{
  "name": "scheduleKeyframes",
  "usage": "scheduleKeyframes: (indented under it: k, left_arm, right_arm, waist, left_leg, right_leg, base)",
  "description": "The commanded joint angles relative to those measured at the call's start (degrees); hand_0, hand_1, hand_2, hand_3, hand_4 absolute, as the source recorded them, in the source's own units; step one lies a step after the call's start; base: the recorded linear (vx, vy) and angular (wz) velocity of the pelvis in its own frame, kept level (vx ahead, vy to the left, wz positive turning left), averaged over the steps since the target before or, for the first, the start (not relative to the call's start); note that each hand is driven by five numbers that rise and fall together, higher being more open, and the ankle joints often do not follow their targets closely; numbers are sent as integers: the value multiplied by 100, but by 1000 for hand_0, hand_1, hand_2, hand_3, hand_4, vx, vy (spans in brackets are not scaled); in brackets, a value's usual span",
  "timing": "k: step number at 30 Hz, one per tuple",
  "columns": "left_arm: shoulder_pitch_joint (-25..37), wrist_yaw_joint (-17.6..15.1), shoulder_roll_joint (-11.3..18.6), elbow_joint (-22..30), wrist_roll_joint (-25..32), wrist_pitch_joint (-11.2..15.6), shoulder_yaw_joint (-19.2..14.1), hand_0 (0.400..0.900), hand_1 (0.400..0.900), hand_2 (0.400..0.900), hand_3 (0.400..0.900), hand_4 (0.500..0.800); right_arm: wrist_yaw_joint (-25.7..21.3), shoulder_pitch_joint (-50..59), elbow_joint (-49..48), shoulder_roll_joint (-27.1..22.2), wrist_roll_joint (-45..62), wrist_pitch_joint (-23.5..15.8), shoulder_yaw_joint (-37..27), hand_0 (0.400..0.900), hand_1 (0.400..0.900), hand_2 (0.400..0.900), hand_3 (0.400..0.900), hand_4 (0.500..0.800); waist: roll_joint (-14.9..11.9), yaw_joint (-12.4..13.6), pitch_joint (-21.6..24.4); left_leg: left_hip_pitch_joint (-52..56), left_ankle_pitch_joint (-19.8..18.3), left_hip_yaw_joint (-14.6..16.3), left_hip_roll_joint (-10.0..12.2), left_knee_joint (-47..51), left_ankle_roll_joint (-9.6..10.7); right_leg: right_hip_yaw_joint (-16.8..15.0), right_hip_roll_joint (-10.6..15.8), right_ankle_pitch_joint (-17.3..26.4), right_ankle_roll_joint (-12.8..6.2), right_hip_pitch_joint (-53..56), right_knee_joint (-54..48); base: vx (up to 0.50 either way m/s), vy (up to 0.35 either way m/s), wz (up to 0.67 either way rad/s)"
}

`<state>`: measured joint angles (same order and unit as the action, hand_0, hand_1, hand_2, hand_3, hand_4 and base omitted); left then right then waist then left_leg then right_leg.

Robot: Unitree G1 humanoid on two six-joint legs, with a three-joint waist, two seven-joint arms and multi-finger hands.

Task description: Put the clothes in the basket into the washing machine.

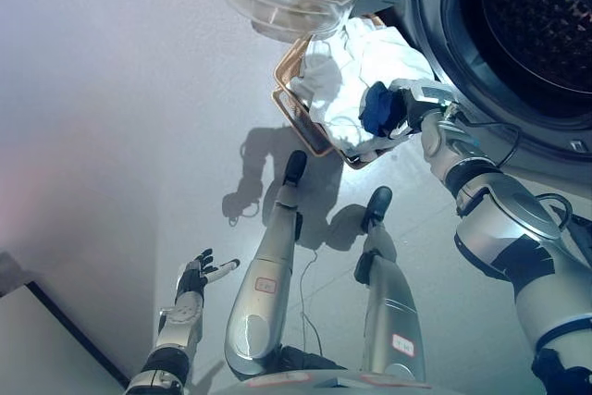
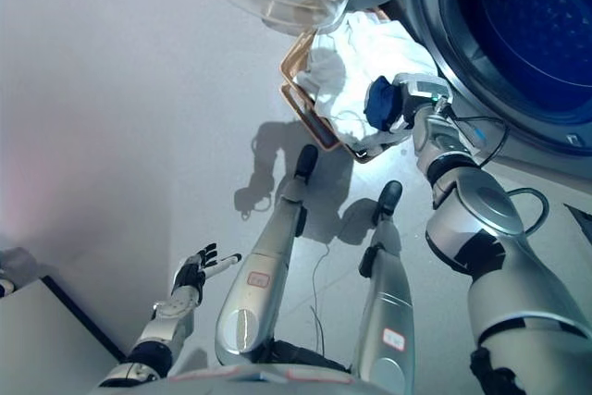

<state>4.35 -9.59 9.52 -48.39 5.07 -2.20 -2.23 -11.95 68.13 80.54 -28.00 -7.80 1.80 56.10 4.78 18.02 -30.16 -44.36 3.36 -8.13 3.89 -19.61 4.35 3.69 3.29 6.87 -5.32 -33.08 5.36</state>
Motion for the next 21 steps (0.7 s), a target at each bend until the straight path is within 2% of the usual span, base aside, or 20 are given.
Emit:
scheduleKeyframes:
  k: [1, 5, 8, 14, 15, 16, 17, 19, 21]
  left_arm:
    - [-592, -240, 77, 173, 176, -52, 158, 900, 900, 900, 900, 800]
    - [-590, -304, 43, 227, 202, -28, 167, 900, 900, 900, 900, 800]
    - [-536, -368, 1, 215, 207, 24, 224, 900, 900, 900, 900, 800]
    - [-545, -521, -2, 190, 187, 109, 301, 900, 900, 900, 900, 800]
    - [-666, -536, 16, 165, 188, 118, 381, 900, 900, 900, 900, 800]
    - [-683, -543, 2, 147, 178, 117, 376, 900, 900, 900, 900, 800]
    - [-590, -565, -21, 191, 175, 115, 309, 900, 900, 900, 900, 800]
    - [-615, -570, -26, 222, 181, 113, 323, 900, 900, 900, 900, 800]
    - [-490, -570, -67, -125, 198, 132, 320, 900, 900, 900, 900, 800]
  right_arm:
    - [-183, 416, 48, -343, 160, 19, 218, 900, 900, 900, 900, 800]
    - [-212, 611, 159, -416, 165, 57, 289, 900, 900, 900, 900, 800]
    - [-330, 1088, 413, -658, 255, 93, 526, 900, 900, 900, 900, 800]
    - [-529, 2038, 783, -1054, 351, 145, 1360, 900, 900, 900, 900, 800]
    - [-511, 1943, 790, -1098, 351, 141, 1414, 900, 900, 900, 900, 800]
    - [-523, 2050, 812, -1110, 349, 151, 1525, 900, 900, 900, 900, 800]
    - [-548, 2287, 821, -1125, 369, 153, 1592, 900, 900, 900, 900, 800]
    - [-552, 2342, 788, -1133, 399, 139, 1667, 900, 900, 900, 900, 800]
    - [-562, 2315, 767, -1029, 444, 148, 1596, 400, 400, 400, 400, 500]
  waist:
    - [555, 56, 37]
    - [661, 77, 37]
    - [763, 75, 37]
    - [1077, 113, 37]
    - [1094, 88, 37]
    - [1114, 72, 37]
    - [1139, 80, 37]
    - [1146, 64, 37]
    - [1114, 23, 37]
  left_leg:
    - [417, 329, 157, -85, 1150, -202]
    - [-83, 350, 97, -93, 968, -181]
    - [-596, 394, 63, -89, 876, -169]
    - [-1315, 429, 16, -154, 622, -206]
    - [-1192, 253, 45, -194, 558, -201]
    - [-1231, 250, 45, -209, 541, -198]
    - [-1487, 453, 0, -164, 565, -190]
    - [-1469, 448, 0, -148, 578, -174]
    - [-1441, 448, -20, -132, 591, -156]
  right_leg:
    - [-142, -205, 44, -53, 243, 1042]
    - [-123, -203, 39, -98, -135, 1189]
    - [-74, -163, 58, -137, -518, 1282]
    - [-70, -86, 114, -201, -1117, 1511]
    - [-125, -39, -11, -239, -1010, 1600]
    - [-163, -42, 2, -254, -1038, 1599]
    - [-139, -90, 154, -233, -1279, 1580]
    - [-173, -86, 163, -250, -1248, 1558]
    - [-199, -108, 176, -247, -1220, 1518]
  base:
    - [-25, 31, 4]
    - [-50, 42, 5]
    - [-42, 40, 11]
    - [27, 47, 13]
    - [96, 68, 5]
    - [24, 59, -5]
    - [-44, 59, -12]
    - [3, 31, -14]
    - [33, 2, -14]
